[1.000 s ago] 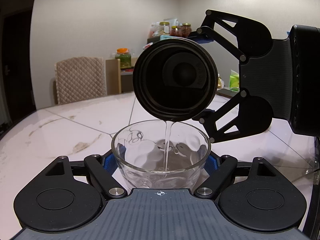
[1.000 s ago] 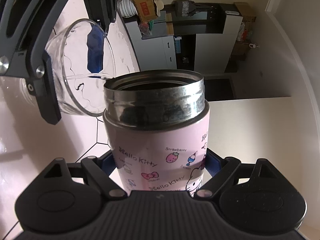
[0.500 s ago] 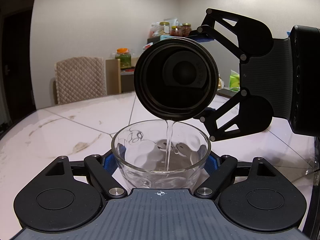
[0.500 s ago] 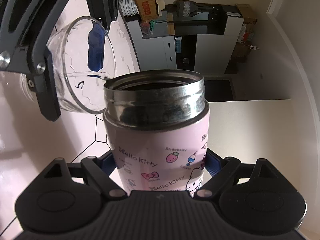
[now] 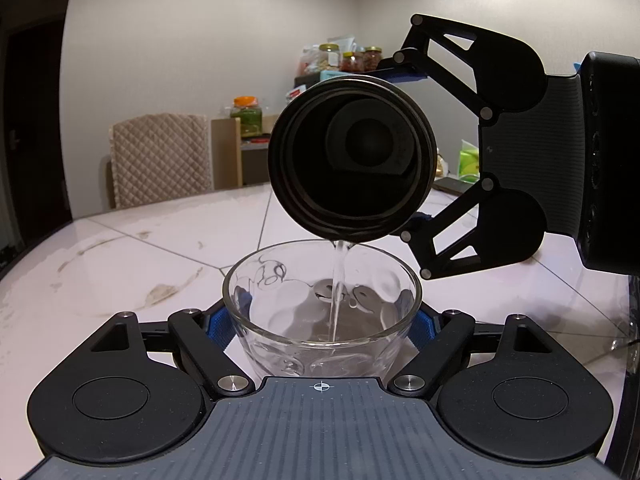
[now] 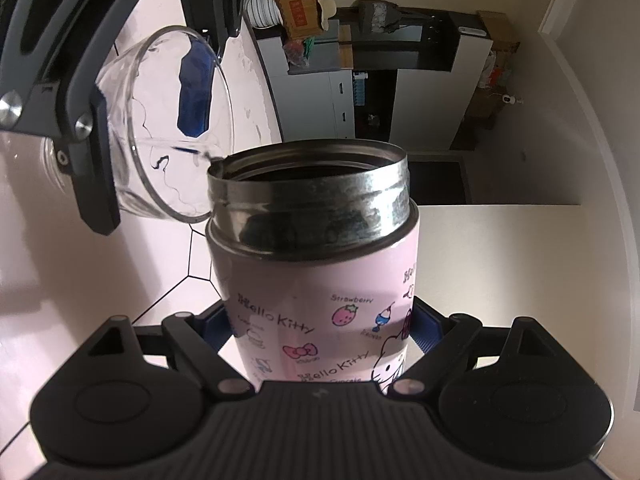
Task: Unscrew bottle cap and pour
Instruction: 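Pour liquid from the tilted jar into the glass held by the left gripper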
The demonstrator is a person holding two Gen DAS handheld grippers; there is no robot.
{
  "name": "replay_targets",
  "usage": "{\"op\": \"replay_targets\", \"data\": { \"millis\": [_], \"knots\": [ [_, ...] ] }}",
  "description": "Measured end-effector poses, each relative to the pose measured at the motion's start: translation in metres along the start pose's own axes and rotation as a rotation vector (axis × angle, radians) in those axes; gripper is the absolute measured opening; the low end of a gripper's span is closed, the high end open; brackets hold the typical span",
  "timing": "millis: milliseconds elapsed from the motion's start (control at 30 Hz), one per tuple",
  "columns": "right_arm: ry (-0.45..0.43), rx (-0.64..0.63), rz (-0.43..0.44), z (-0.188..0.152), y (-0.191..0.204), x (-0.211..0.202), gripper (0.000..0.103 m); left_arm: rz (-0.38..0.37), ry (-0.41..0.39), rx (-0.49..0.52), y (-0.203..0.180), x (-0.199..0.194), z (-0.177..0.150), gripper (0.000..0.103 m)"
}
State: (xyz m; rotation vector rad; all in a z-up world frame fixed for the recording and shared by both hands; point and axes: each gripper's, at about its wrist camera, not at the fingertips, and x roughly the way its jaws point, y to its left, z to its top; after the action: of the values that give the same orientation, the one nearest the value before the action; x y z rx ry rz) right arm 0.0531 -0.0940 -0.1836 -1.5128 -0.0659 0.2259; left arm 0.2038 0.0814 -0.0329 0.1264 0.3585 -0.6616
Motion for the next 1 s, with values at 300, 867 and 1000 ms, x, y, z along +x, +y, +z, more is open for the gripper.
{"op": "replay_targets", "data": {
  "millis": [300,867,1000],
  "knots": [
    [-0.014,-0.010,-0.011,-0.008,0.002,0.022,0.089,0.000,0.000,-0.001,-0.001,0.001,-0.001,0.086],
    [-0.016,-0.045,-0.027,-0.008,-0.009,0.038,0.089,-0.001,-0.001,-0.002,-0.001,0.001,-0.001,0.086],
    [-0.018,-0.048,-0.026,-0.008,-0.011,0.037,0.089,-0.001,-0.001,-0.003,0.000,0.001,-0.001,0.086]
  ]
}}
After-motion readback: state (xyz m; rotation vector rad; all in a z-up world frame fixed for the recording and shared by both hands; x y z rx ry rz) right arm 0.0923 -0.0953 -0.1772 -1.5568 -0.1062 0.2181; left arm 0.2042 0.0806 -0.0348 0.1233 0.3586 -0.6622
